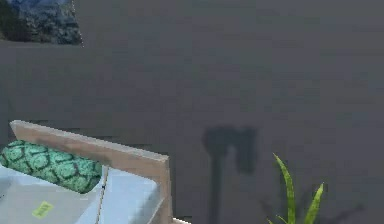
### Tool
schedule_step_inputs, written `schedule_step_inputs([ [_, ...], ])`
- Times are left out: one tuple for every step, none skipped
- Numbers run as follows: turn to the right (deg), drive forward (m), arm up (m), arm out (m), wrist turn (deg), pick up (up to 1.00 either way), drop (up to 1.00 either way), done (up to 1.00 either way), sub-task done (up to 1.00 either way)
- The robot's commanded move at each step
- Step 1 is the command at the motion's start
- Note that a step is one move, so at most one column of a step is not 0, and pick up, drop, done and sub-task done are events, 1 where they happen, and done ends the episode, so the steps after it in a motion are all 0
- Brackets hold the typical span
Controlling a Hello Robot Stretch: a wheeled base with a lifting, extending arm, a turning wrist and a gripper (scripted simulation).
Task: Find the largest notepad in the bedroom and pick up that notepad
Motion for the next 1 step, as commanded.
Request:
schedule_step_inputs([
  [-45.0, 0.00, 0.00, 0.00, 0.0, 0.00, 0.00, 0.00, 0.00],
])
